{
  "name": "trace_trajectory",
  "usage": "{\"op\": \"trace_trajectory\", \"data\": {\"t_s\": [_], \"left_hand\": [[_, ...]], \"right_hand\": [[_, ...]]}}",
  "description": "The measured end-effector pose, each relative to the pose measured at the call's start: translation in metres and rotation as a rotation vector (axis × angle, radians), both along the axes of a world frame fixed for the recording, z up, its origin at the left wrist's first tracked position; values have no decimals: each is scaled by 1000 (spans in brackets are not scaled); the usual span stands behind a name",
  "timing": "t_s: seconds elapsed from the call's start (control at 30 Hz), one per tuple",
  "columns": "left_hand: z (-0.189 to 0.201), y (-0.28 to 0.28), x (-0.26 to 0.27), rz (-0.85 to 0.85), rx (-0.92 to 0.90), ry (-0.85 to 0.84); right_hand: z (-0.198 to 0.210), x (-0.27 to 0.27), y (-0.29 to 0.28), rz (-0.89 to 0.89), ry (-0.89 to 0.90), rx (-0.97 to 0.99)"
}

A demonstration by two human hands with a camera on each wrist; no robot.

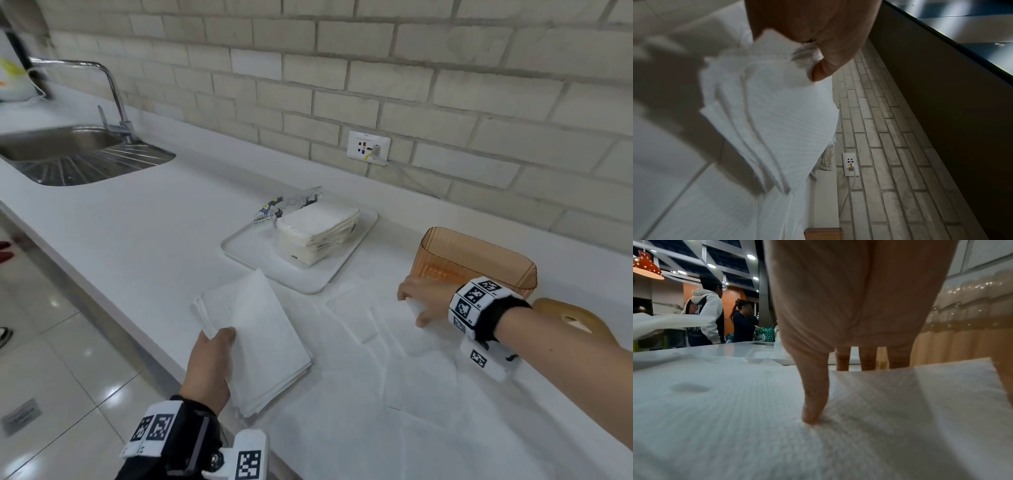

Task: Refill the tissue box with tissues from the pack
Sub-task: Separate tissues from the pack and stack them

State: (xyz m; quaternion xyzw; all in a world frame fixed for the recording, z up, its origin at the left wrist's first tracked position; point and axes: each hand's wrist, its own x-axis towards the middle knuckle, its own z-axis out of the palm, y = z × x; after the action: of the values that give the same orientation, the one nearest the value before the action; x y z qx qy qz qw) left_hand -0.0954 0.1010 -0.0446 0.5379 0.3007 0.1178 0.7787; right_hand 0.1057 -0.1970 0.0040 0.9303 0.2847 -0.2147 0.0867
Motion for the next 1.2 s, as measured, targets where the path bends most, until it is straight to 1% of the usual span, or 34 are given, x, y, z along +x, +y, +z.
{"op": "trace_trajectory", "data": {"t_s": [0.07, 0.13, 0.2, 0.27, 0.33, 0.4, 0.5, 0.57, 0.6, 0.67, 0.7, 0.73, 0.77, 0.83, 0.9, 0.97, 1.07, 1.2], "left_hand": [[0, -2, 1, 12, -1, 4], [0, -5, 3, 15, -4, 1], [2, -8, 5, 6, -3, 1], [5, -14, 9, -18, 4, -9], [8, -19, 12, -39, 3, -18], [10, -21, 16, -56, 5, -26], [11, -23, 23, -64, -3, -28], [13, -27, 29, -80, -21, -30], [14, -31, 31, -96, -26, -30], [17, -42, 35, -142, -41, -38], [18, -47, 37, -161, -53, -42], [21, -52, 38, -171, -73, -46], [23, -55, 39, -179, -98, -50], [29, -58, 40, -208, -187, -78], [34, -56, 42, -271, -256, -116], [34, -52, 43, -315, -198, -139], [25, -47, 45, -303, -22, -87], [19, -35, 44, -291, 13, -57]], "right_hand": [[-4, 1, -3, -83, 26, 75], [-8, 1, -7, -119, 28, 58], [-10, -1, -8, -98, -9, -10], [-12, -1, -8, -29, -51, -47], [-10, -2, -8, 1, -75, -11], [-1, -3, -8, -43, -65, 71], [31, -10, -9, -152, -15, 340], [51, -15, -6, -219, 11, 603], [59, -19, 0, -264, 59, 769], [65, -34, 19, -378, 227, 1121], [65, -44, 33, -426, 308, 1233], [62, -56, 47, -442, 335, 1265], [57, -66, 62, -439, 316, 1236], [42, -80, 88, -429, 202, 1112], [27, -88, 106, -461, 112, 1004], [16, -93, 119, -513, 113, 946], [7, -96, 129, -520, 134, 908], [7, -84, 125, -519, 165, 846]]}}
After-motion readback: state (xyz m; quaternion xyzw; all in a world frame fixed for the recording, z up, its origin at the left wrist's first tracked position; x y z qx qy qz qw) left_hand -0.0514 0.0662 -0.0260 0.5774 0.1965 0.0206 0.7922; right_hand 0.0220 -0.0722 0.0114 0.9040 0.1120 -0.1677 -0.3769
